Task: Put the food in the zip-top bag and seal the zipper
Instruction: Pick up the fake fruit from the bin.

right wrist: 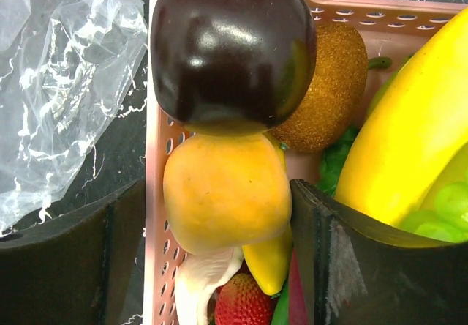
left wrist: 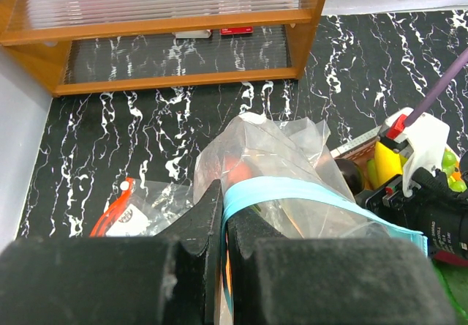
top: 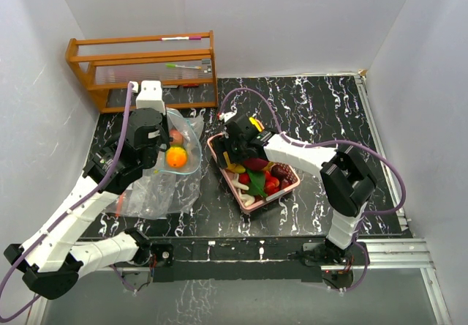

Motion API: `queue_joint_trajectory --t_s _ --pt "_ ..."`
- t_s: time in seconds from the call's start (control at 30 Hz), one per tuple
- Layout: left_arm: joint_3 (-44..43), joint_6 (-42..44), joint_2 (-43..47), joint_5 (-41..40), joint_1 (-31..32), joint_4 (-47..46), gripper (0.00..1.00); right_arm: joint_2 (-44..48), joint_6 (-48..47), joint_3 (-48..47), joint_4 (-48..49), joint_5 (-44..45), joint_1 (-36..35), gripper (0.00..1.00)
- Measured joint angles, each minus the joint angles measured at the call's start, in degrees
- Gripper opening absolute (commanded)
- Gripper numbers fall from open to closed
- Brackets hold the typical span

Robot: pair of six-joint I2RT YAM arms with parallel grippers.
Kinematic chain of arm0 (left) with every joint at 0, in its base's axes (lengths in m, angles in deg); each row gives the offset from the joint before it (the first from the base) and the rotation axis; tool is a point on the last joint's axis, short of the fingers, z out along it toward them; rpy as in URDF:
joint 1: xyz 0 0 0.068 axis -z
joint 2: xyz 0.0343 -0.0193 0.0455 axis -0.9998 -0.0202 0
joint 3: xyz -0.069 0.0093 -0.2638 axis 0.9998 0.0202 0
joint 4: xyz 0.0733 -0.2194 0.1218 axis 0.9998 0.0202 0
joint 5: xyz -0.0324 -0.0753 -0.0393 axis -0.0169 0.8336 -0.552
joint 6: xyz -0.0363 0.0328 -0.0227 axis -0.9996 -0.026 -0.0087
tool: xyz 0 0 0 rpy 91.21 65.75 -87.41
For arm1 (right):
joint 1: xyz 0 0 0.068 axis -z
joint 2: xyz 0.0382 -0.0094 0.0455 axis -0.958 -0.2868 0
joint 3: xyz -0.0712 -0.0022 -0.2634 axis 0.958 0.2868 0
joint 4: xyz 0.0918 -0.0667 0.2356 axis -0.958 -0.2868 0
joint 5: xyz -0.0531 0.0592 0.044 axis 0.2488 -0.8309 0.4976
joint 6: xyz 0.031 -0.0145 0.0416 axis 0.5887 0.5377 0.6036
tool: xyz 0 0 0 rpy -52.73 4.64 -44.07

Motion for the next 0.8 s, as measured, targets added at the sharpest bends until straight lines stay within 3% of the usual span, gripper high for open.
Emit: queue_joint_trajectory --t_s 0.07,0.13,0.27,0.47,0.67,0.8 --pt "0.0 -0.02 0.0 0.02 0.0 0.02 0.0 0.02 0.04 0.0 0.04 0.04 -0.04 0.49" --pt "0.0 -0.07 0.0 0.02 0.0 0.02 0.0 0.37 0.11 0.0 -0.2 0.52 0.02 0.44" --pt "0.0 -0.22 0.0 0.04 0.0 0.02 0.0 0.85 -0.13 0.0 -0.48 1.36 0.22 0.57" --pt "0.07 -0.31 0.0 0.04 0.0 0.02 0.0 1.53 -0.17 0.04 -0.76 1.36 0.22 0.54" --pt "0.13 -0.44 0.0 0.04 0.0 0.02 0.0 2.73 0.24 1.29 -0.17 1.07 0.22 0.81" --pt "0.22 -0.44 0.0 0.04 0.0 0.02 0.0 3.13 0.44 1.73 1.05 0.13 0.24 0.88"
